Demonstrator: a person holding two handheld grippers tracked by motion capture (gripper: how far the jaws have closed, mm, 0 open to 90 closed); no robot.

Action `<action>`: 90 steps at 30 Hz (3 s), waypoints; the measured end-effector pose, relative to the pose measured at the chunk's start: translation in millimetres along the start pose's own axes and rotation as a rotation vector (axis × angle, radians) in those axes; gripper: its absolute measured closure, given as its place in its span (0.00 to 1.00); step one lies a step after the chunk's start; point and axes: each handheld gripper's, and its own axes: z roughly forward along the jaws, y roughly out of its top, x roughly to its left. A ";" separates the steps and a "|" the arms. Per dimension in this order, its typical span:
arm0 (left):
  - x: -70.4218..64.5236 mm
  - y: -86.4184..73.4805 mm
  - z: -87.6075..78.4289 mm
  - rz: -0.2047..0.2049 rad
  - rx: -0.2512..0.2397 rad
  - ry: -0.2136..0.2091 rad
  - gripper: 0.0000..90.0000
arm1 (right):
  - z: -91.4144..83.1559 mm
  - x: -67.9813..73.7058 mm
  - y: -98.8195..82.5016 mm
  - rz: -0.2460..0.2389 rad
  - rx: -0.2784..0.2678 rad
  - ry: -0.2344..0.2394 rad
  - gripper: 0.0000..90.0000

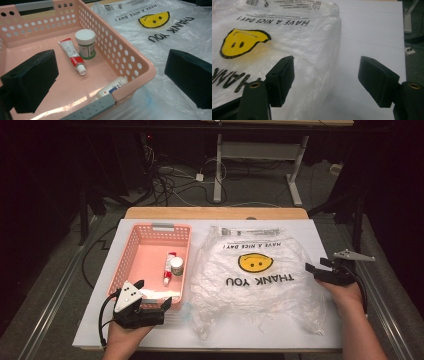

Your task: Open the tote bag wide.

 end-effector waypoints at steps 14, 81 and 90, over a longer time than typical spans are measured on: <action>-5.5 4.5 2.9 0.013 0.001 -0.013 0.00 | 26.5 0.3 -5.7 -0.063 0.150 0.060 0.71; 0.4 15.5 21.9 0.059 0.042 -0.063 0.00 | -115.9 36.5 -72.4 -0.019 -0.017 0.021 0.67; 0.9 11.3 16.0 0.052 0.028 -0.056 0.00 | -116.1 22.4 -53.3 -0.030 -0.097 0.004 0.59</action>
